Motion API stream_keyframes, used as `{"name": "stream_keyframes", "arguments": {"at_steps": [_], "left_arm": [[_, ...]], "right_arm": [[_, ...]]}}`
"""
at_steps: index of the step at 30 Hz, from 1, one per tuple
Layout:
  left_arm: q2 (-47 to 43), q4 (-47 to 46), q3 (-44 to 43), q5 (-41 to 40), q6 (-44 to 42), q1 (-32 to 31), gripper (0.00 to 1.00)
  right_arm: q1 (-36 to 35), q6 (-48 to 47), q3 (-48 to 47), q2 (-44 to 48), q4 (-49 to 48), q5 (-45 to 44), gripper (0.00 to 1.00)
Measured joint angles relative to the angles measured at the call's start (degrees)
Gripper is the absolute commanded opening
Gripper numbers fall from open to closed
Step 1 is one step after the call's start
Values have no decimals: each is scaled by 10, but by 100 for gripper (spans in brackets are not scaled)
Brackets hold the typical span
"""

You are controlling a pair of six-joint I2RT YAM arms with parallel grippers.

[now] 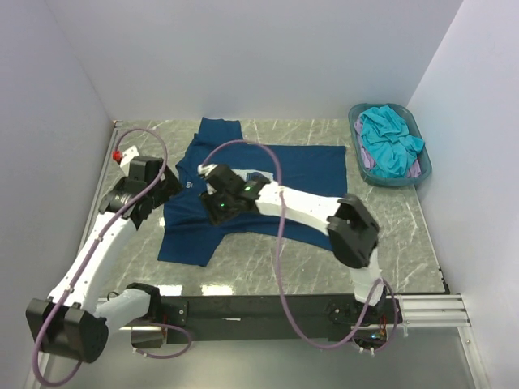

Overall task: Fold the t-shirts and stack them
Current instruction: Flatten the tshirt out

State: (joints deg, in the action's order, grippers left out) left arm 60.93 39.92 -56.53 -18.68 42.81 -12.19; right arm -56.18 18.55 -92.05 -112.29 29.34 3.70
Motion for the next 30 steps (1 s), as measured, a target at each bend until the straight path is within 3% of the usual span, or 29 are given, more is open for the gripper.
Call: {"name": "stream_keyframes", "arguments": {"at_steps": [9, 14, 30], "left_arm": [[-74, -48, 103, -64, -28, 0, 90], [-111, -68, 116, -98, -31, 0, 89], [-128, -89, 122, -131, -29, 0, 89]], "right_arm": [[-35, -77, -87, -120, 28, -17, 54], [-56, -121, -104, -152, 68, -22, 55], [-135, -235, -110, -159, 205, 24, 55]]}}
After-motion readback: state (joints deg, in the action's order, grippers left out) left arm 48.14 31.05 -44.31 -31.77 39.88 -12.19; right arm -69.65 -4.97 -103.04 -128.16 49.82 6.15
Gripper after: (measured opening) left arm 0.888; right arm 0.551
